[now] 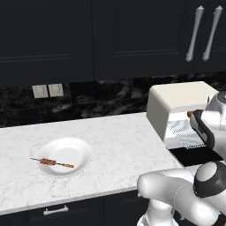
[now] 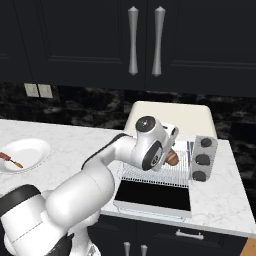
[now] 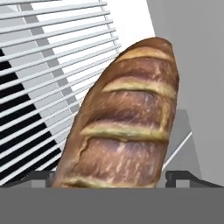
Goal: Pick up the kebab skewer and baguette bread, and place them inside the toaster oven. Close the toaster oven door and start by setting the timer.
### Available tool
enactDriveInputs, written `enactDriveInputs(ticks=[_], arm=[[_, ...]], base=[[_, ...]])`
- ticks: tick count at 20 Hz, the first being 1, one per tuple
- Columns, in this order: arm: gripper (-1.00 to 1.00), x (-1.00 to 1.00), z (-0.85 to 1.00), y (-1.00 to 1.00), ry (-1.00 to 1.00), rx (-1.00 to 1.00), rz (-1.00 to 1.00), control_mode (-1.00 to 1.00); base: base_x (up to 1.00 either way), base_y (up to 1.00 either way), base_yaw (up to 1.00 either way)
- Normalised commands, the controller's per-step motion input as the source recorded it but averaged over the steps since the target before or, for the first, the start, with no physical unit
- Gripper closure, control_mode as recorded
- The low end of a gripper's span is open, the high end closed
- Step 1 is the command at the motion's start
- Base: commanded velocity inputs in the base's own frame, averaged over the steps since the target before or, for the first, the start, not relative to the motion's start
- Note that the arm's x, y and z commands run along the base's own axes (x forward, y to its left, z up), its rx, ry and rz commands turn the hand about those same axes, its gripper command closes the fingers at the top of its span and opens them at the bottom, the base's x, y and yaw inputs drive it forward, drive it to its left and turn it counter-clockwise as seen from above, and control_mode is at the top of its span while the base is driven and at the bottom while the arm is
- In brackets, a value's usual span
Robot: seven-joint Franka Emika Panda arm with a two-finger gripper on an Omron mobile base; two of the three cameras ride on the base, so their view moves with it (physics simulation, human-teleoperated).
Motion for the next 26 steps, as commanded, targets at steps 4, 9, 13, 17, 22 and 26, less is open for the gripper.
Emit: enactDriveInputs(ticks=[4,9,13,17,22,26], arm=[[-1.0,0.03,0.32,0.0,0.0,0.12,-0.08,-1.0],[-1.0,0.08,0.43,0.0,0.0,0.1,-0.09,-1.0],[-1.0,0.0,0.31,0.0,0.0,0.07,-0.09,-1.0],[-1.0,-0.23,0.18,0.0,0.0,0.0,-0.03,-1.0],[-1.0,-0.94,0.21,0.37,0.0,0.0,0.02,-1.0],[-1.0,-0.8,0.01,0.9,0.0,0.0,0.27,-1.0]], base=[[0.0,0.0,0.0],[0.0,0.0,0.0],[0.0,0.0,0.0],[0.0,0.0,0.0],[0.0,0.0,0.0],[0.0,0.0,0.0]])
